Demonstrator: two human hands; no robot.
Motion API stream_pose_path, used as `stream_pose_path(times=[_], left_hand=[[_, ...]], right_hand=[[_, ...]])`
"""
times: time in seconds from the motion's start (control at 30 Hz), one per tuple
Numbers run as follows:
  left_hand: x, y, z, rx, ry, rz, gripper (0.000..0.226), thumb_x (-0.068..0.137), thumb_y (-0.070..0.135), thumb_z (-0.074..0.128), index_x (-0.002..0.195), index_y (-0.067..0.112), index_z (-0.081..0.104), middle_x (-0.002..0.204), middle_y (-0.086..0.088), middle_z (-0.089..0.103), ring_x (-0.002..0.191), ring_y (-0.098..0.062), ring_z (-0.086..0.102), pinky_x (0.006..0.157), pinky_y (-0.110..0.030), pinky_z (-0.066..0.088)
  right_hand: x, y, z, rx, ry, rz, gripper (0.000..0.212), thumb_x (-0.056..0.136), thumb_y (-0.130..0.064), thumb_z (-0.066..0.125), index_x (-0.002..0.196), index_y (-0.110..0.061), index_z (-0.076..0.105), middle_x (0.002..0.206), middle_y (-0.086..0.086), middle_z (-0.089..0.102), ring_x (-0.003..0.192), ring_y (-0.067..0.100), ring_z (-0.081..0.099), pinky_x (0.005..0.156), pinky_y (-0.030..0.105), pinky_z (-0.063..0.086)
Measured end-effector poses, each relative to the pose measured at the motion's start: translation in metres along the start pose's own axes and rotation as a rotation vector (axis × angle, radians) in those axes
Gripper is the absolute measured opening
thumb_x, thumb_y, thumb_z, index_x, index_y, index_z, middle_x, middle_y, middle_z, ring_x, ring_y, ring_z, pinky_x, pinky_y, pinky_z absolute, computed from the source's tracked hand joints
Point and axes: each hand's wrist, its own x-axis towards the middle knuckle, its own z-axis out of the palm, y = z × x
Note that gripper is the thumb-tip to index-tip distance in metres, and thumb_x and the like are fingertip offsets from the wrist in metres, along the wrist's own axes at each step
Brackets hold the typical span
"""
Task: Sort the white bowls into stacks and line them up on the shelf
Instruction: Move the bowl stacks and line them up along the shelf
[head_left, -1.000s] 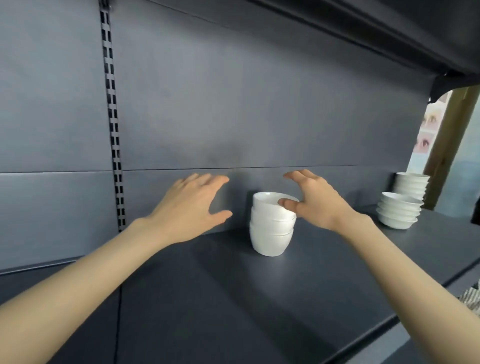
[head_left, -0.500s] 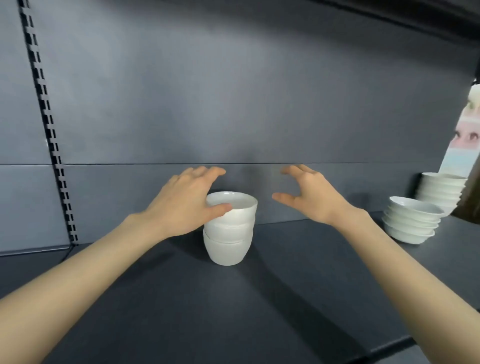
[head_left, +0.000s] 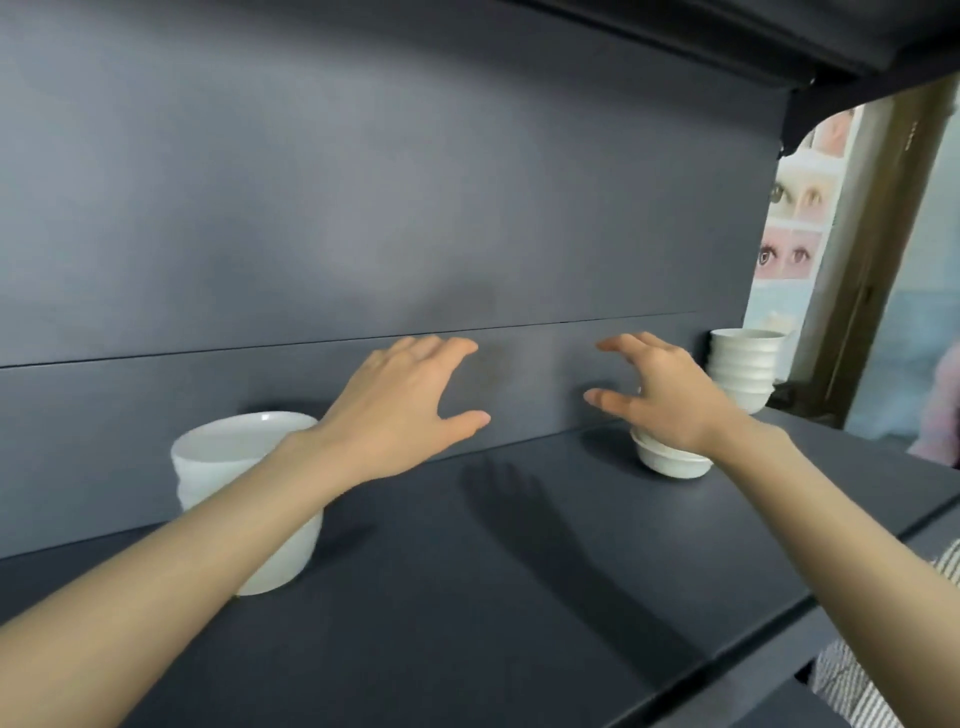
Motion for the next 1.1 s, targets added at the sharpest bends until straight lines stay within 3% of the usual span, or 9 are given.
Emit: stream_pose_path(times=[0.1,0.23,0.43,0.6,0.73,0.9,1.1], left_hand=[[0.031,0.042,0.032,-0.009,0.004,0.012,0.066,0.09,0.053,0.053,0.145,0.026,0.03,0.142,0.005,0.044,0.131,-0.017,0.035,0.103,-0.03,0.029],[0.078,0.104,0.073,-0.036,0.001,0.0,0.066,0.09,0.052,0.053,0.145,0.024,0.03,0.141,0.004,0.044,0.131,-0.018,0.036,0.104,-0.031,0.029],[0.143,0.162,0.122,-0.036,-0.012,-0.022,0.066,0.09,0.053,0.053,0.145,0.025,0.03,0.139,0.005,0.045,0.128,-0.017,0.038,0.103,-0.031,0.03],[0.193,0.184,0.145,-0.121,0.015,-0.034,0.063,0.087,0.051,0.058,0.141,0.025,0.037,0.136,0.007,0.049,0.127,-0.015,0.042,0.103,-0.033,0.036],[0.23,0.207,0.17,-0.066,0.018,0.035,0.062,0.089,0.051,0.056,0.141,0.025,0.036,0.135,0.005,0.049,0.126,-0.017,0.041,0.1,-0.031,0.034],[0.268,0.231,0.192,0.028,-0.035,0.072,0.062,0.09,0.053,0.051,0.142,0.025,0.032,0.133,0.003,0.049,0.123,-0.019,0.042,0.1,-0.032,0.033],[0.315,0.269,0.23,0.109,-0.022,-0.021,0.062,0.09,0.054,0.05,0.141,0.024,0.033,0.13,0.002,0.05,0.122,-0.021,0.043,0.1,-0.035,0.036]], right_hand=[[0.006,0.054,-0.016,-0.023,0.014,-0.009,0.059,0.088,-0.039,0.064,0.138,-0.016,0.044,0.135,0.005,0.048,0.123,0.026,0.048,0.099,0.039,0.041],[0.016,0.131,-0.039,-0.068,-0.021,-0.036,0.06,0.088,-0.035,0.066,0.139,-0.013,0.044,0.132,0.009,0.05,0.111,0.025,0.051,0.085,0.024,0.034],[0.041,0.23,-0.061,-0.05,-0.03,-0.009,0.052,0.088,-0.031,0.066,0.132,-0.009,0.049,0.132,0.011,0.052,0.121,0.029,0.048,0.099,0.037,0.039],[0.062,0.293,-0.067,-0.047,-0.019,0.027,0.055,0.09,-0.032,0.062,0.138,-0.013,0.044,0.139,0.006,0.047,0.125,0.025,0.044,0.094,0.03,0.034],[0.074,0.334,-0.063,-0.042,-0.037,0.046,0.056,0.09,-0.034,0.062,0.139,-0.015,0.043,0.141,0.005,0.045,0.112,0.026,0.054,0.094,0.036,0.04],[0.098,0.377,-0.07,-0.07,-0.002,0.036,0.058,0.09,-0.035,0.062,0.14,-0.014,0.042,0.14,0.007,0.047,0.123,0.026,0.047,0.098,0.037,0.04],[0.136,0.442,-0.055,-0.016,-0.057,-0.037,0.061,0.09,-0.036,0.063,0.142,-0.013,0.04,0.143,0.008,0.045,0.126,0.027,0.046,0.1,0.034,0.037]])
